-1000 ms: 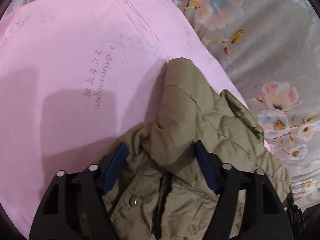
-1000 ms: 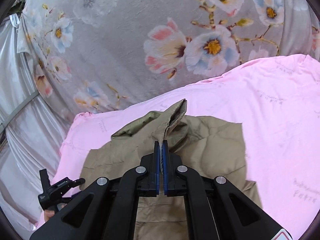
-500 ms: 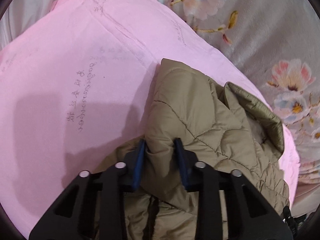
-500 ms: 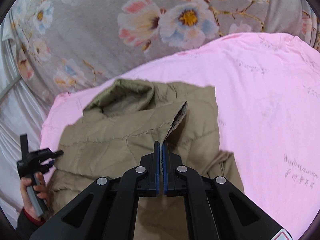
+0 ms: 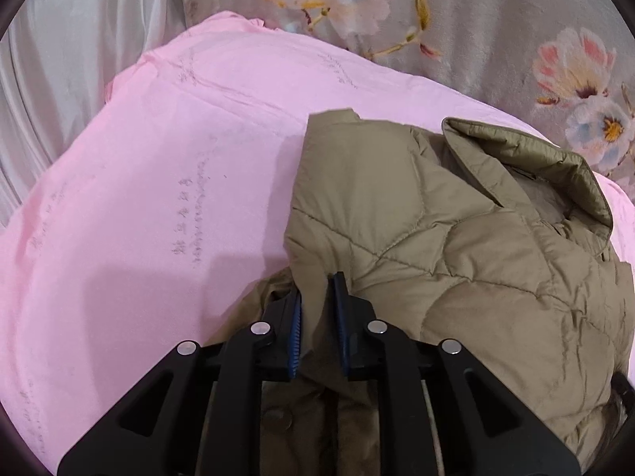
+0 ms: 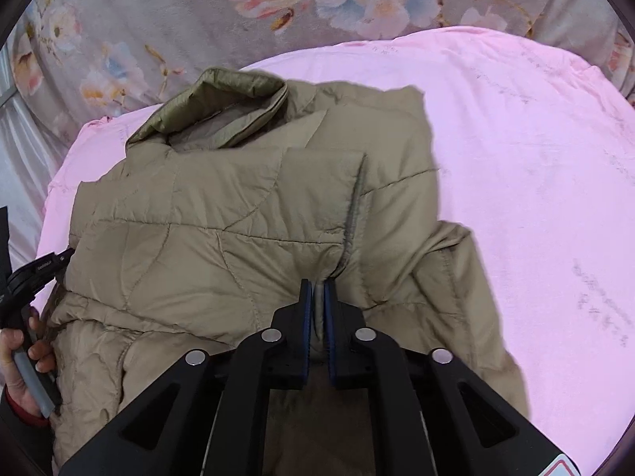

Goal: Fold large clothes

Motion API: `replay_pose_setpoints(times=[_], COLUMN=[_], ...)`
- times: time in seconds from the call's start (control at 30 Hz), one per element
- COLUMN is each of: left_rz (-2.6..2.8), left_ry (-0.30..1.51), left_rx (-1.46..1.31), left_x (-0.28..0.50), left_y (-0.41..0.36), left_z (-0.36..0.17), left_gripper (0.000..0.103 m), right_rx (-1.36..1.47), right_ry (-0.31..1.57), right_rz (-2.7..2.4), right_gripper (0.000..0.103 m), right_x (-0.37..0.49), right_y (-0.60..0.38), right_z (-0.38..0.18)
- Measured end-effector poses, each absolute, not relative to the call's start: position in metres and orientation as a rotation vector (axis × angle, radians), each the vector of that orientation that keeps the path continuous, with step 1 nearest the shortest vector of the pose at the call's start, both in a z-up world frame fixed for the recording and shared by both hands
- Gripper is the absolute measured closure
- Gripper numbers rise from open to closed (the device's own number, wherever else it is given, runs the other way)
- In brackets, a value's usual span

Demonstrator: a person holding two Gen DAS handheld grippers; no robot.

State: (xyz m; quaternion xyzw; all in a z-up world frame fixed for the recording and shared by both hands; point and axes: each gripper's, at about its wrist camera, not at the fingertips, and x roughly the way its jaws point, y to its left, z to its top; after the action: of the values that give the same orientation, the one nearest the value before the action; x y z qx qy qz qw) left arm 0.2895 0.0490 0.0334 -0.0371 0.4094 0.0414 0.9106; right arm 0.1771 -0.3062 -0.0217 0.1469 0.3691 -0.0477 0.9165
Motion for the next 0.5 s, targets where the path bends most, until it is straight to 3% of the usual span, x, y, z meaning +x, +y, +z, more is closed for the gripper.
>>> replay_pose_setpoints(times=[0.1, 0.27, 0.4, 0.5], left_rz=[0.087, 0.002, -0.038, -0.037], left_ry=[0.782, 0.722, 0.758, 0.836], left_rx=[-0.01, 0.013, 0.022, 0.03], left_x=[0.274, 0.273, 0.294, 0.309], left_y=[0.043, 0.01, -0.023, -0.034], left_z=[0.057, 0.09, 0.077, 0.046], left_gripper=[0.088, 0.086, 0.078, 0.078], right_rx=[0.266, 0.278, 0.226, 0.196], right_ry=[0.652, 0.598, 0.644, 0.696], right_rz=[-0.131, -0.039, 0.003, 0.011], right_gripper=[0.082, 0.081, 0.081, 0.081], right_x=[0.159, 0.177, 0.215, 0.233], right_y=[-0.304, -0.281, -0.249, -0.232], right_z=[0.009, 0.046, 0.04, 0.019])
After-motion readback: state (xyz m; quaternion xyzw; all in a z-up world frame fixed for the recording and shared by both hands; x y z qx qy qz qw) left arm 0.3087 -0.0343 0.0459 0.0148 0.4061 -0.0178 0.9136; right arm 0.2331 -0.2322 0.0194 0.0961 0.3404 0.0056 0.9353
